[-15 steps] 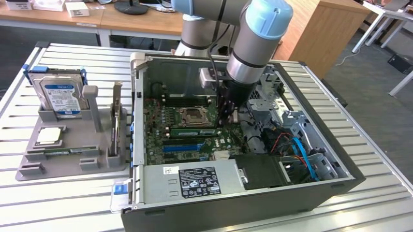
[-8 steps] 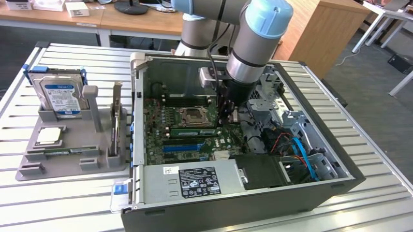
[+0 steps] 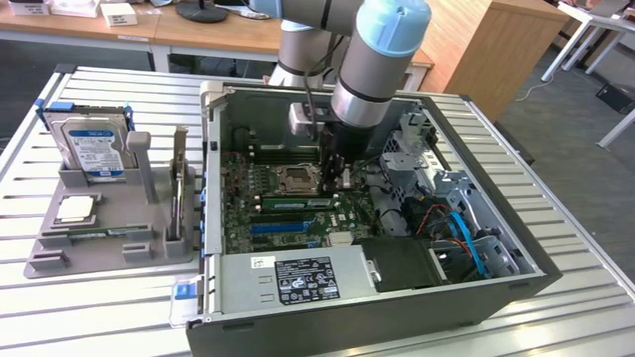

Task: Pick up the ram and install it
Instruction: 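Press down the ram until it locks into place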

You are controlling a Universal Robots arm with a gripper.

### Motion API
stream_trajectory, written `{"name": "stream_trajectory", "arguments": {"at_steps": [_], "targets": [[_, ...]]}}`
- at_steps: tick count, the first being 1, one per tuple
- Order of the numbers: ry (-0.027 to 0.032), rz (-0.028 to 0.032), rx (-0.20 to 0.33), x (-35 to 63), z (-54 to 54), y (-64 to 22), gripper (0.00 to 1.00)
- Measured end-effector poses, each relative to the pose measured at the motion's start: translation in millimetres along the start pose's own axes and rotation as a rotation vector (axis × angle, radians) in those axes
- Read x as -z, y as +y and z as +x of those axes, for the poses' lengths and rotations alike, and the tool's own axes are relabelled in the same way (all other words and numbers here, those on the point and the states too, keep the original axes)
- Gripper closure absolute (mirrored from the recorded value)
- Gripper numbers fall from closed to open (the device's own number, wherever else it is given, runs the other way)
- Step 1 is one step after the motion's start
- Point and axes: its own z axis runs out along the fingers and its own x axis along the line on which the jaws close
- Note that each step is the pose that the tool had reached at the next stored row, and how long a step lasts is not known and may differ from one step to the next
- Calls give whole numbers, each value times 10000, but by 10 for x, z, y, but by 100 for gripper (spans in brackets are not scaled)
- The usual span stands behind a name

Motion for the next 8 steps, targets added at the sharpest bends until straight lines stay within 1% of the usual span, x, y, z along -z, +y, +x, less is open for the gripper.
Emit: {"name": "stream_trajectory", "arguments": {"at_steps": [8], "targets": [[0,82,5,-11,0,321,89]]}}
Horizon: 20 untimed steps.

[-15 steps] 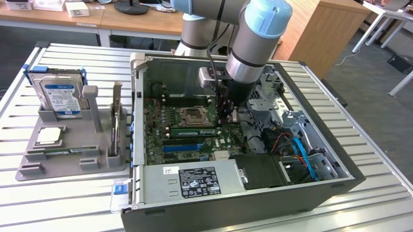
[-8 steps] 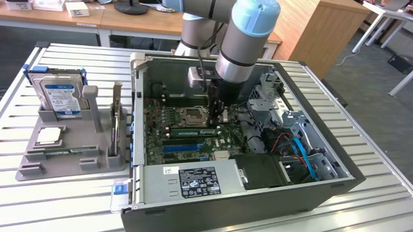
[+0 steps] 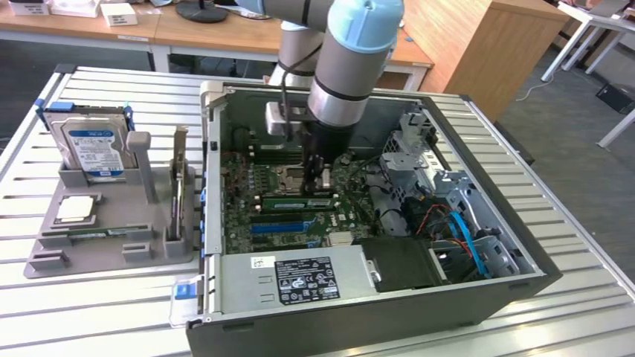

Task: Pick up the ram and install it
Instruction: 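Press down the ram until it locks into place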

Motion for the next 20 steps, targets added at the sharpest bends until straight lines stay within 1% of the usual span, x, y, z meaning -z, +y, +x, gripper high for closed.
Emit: {"name": "stream_trajectory", "arguments": {"at_steps": [6,9,13,20], "targets": [[0,38,-1,-5,0,198,89],[-1,50,1,-8,0,263,89],[-1,55,0,-9,-1,323,89],[-3,57,2,-16,0,329,89]]}}
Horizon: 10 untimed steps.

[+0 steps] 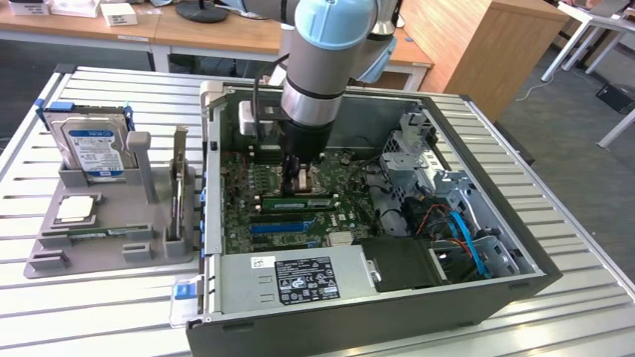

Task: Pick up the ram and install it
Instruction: 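Press down the ram until it locks into place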

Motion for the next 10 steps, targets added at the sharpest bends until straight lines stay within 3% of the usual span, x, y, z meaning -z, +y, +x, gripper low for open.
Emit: {"name": "stream_trajectory", "arguments": {"at_steps": [10], "targets": [[2,-1,0,-39,1,0,89]]}}
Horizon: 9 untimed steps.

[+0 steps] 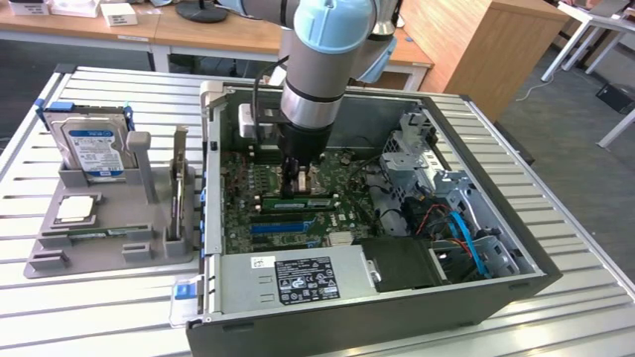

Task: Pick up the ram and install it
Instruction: 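Press down the ram until it locks into place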

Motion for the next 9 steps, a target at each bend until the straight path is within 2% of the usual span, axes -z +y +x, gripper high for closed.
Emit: {"name": "stream_trajectory", "arguments": {"at_steps": [9], "targets": [[-1,0,0,-18,13,0,89]]}}
